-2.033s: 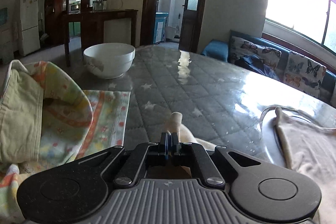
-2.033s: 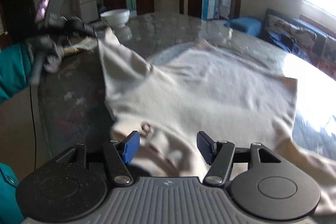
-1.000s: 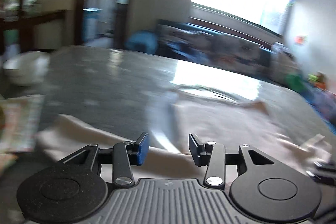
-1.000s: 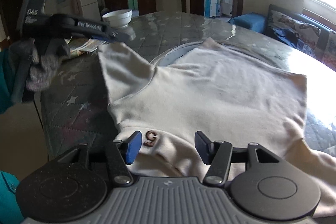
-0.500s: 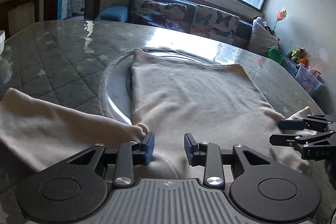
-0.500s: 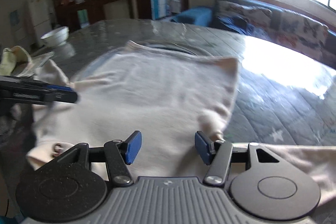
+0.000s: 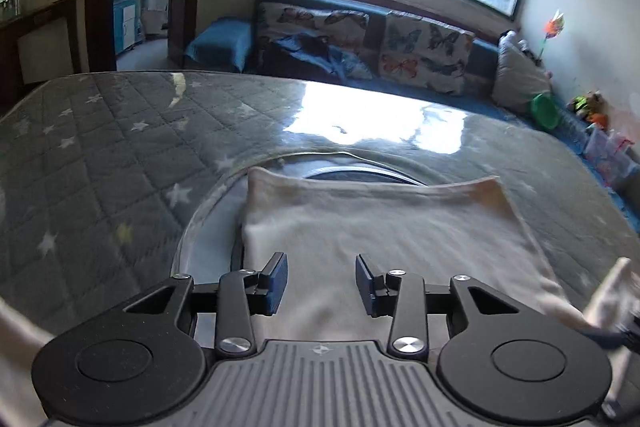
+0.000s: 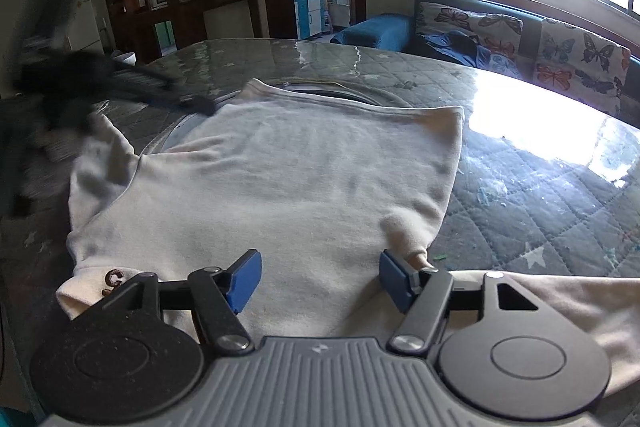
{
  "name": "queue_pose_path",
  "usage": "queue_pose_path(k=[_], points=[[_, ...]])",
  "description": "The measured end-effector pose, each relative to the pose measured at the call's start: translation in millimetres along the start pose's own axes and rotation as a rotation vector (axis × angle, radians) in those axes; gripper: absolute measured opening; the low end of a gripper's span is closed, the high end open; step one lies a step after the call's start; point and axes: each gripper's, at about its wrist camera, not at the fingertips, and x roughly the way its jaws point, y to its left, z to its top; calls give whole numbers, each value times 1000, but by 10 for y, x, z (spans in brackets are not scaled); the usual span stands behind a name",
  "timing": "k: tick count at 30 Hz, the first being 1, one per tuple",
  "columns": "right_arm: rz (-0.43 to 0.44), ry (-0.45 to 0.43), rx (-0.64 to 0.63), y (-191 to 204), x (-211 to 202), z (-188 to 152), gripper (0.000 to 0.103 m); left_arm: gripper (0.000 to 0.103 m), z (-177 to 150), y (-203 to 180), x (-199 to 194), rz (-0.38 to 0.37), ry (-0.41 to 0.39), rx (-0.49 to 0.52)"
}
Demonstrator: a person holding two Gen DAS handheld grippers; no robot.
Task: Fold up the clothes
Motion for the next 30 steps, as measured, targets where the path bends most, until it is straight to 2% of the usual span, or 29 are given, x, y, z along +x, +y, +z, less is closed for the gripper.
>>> queue_pose_path(k=[6,9,12,15,20,24,30], points=[[9,-1,-9,-1,-52,-46,72,38,178,136,459,83,34,-1],[6,0,-12,-17,-82,-61,73,38,221,222,540,140,24,-14],[0,-20,1,-57,-193,-89,73,41,216,294,557,163,27,-32],[-32,-53,29,-162,-370,-131,73,42,170,275,440,141,21,-41],[-151,-74,100,-508,-527,-188,73,48,6,30,67,64,-19,0],[-280,-77,146,-866,-526,-217,73,56,-264,-256,-265,-25,-41,68],[-399,-39,207,-1319,-438,-349,73,67,-722,-554,-600,-106,-28,134]])
